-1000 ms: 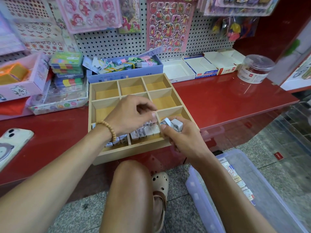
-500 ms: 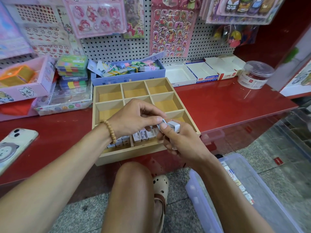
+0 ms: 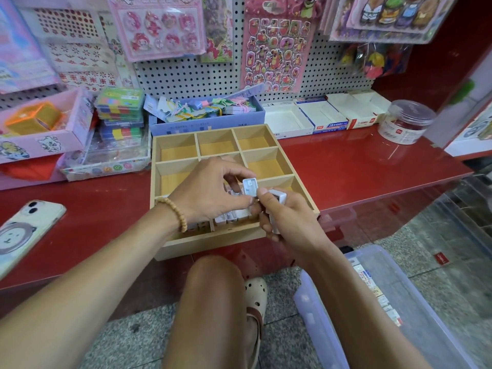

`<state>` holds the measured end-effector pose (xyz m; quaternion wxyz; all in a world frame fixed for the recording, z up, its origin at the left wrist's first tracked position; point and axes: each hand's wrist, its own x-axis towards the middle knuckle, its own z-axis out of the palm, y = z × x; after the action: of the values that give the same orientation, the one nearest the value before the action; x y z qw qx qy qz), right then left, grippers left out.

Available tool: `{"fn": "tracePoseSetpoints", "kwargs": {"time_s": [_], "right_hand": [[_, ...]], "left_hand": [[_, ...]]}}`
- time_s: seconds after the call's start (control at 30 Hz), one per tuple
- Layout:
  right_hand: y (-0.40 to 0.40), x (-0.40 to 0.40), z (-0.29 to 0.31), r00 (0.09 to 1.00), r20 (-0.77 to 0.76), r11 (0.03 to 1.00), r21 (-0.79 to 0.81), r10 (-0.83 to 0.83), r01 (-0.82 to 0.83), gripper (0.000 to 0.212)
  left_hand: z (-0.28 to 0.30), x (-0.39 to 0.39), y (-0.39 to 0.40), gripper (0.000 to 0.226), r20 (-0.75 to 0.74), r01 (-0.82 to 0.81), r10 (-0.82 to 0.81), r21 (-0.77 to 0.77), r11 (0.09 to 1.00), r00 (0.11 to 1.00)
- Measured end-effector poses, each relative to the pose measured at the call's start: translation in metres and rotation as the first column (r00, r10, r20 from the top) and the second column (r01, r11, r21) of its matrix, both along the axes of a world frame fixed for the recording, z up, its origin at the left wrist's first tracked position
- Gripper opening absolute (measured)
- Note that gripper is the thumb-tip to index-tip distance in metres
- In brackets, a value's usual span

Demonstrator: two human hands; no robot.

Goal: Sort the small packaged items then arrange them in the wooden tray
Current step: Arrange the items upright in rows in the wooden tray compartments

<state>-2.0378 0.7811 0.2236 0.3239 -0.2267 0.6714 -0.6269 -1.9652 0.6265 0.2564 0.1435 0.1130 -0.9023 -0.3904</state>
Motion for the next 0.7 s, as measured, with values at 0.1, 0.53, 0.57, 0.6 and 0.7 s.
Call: {"fn": "tracePoseSetpoints", "kwargs": {"time_s": [0.1, 0.53, 0.57, 0.6, 0.7], "right_hand": [[0.003, -0.003, 0.000, 0.990, 0.097, 0.995, -0.022, -0.099, 0.102, 0.031], [0.014, -0.013, -0.010, 0.958, 0.195, 0.975, -0.039, -0.208, 0.220, 0.022], [0.014, -0.012, -0.011, 0.964, 0.184, 0.980, -0.022, -0.191, 0.198, 0.020], [0.015, -0.012, -0.012, 0.969, 0.169, 0.983, -0.005, -0.180, 0.183, 0.020], [0.017, -0.011, -0.013, 0.971, 0.128, 0.980, 0.020, -0.200, 0.199, 0.022]], "left_hand": [[0.001, 0.006, -0.013, 0.030, 0.091, -0.066, 0.086, -0.203, 0.977, 0.992], [-0.029, 0.000, -0.026, 0.031, 0.296, -0.025, 0.246, -0.591, 0.806, 0.923], [-0.029, -0.001, -0.025, 0.032, 0.292, -0.024, 0.253, -0.610, 0.792, 0.922], [-0.029, -0.002, -0.024, 0.032, 0.293, -0.021, 0.258, -0.623, 0.782, 0.921], [-0.030, -0.004, -0.024, 0.032, 0.298, -0.016, 0.261, -0.630, 0.777, 0.918]]}}
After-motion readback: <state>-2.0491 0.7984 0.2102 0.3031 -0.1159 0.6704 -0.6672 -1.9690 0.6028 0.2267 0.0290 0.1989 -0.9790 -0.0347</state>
